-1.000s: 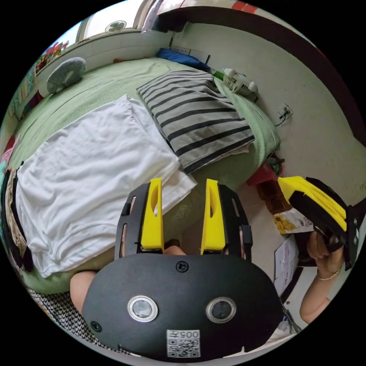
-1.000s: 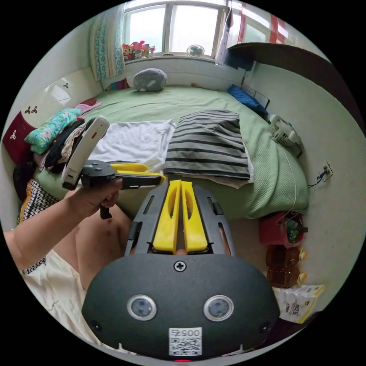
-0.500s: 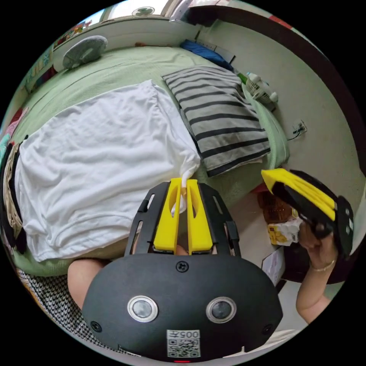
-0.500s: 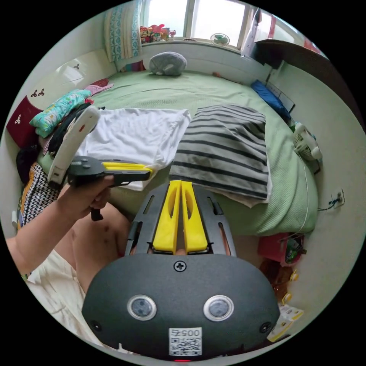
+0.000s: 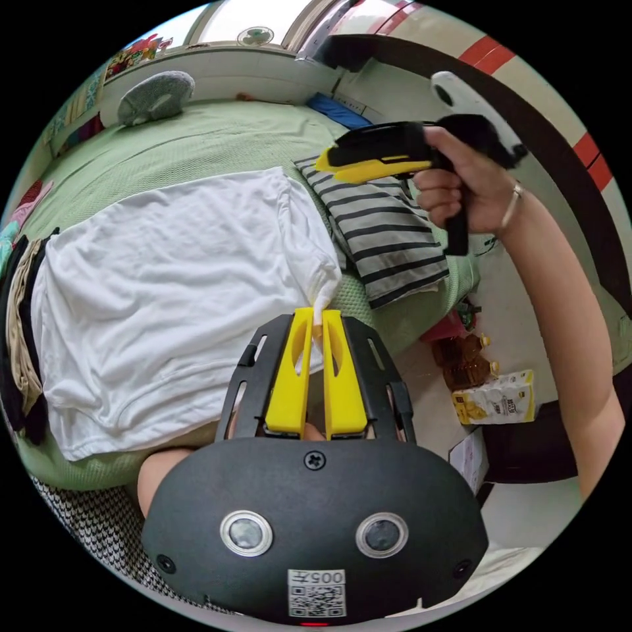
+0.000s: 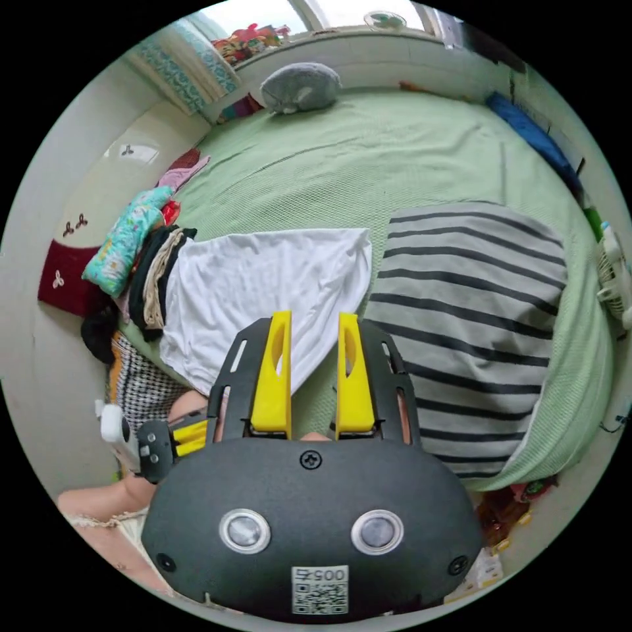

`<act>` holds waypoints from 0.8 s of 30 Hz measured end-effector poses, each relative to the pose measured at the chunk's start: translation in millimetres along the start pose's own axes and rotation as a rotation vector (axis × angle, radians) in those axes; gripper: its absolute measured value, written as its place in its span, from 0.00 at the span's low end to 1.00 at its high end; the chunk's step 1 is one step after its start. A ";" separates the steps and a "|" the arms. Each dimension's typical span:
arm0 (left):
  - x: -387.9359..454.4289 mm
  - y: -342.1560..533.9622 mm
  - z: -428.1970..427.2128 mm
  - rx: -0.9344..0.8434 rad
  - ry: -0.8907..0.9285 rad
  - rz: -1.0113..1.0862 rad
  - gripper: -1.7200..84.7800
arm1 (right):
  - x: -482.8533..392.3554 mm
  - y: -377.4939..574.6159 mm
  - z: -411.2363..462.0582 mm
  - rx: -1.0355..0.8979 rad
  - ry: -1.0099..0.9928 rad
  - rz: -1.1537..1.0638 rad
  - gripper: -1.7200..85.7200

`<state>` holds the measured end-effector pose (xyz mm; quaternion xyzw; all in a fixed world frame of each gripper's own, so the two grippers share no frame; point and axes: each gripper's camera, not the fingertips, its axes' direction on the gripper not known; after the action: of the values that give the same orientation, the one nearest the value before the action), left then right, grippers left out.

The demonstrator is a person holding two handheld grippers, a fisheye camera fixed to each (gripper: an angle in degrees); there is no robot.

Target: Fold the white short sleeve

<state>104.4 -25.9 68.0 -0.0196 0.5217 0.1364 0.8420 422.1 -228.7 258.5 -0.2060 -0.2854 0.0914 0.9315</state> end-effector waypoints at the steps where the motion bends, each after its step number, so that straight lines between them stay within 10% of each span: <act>1: -4.8 -0.9 -1.7 -0.003 0.015 0.008 0.06 | 9.2 -16.1 9.9 -0.027 -0.025 0.015 0.11; 24: -71.6 6.9 -26.5 -0.009 0.109 0.075 0.06 | 120.8 -207.7 118.7 -0.183 0.076 0.113 0.15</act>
<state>49.7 -38.9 119.9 -0.0111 0.5666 0.1690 0.8064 464.6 -341.2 498.0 -0.3093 -0.2450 0.1094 0.9123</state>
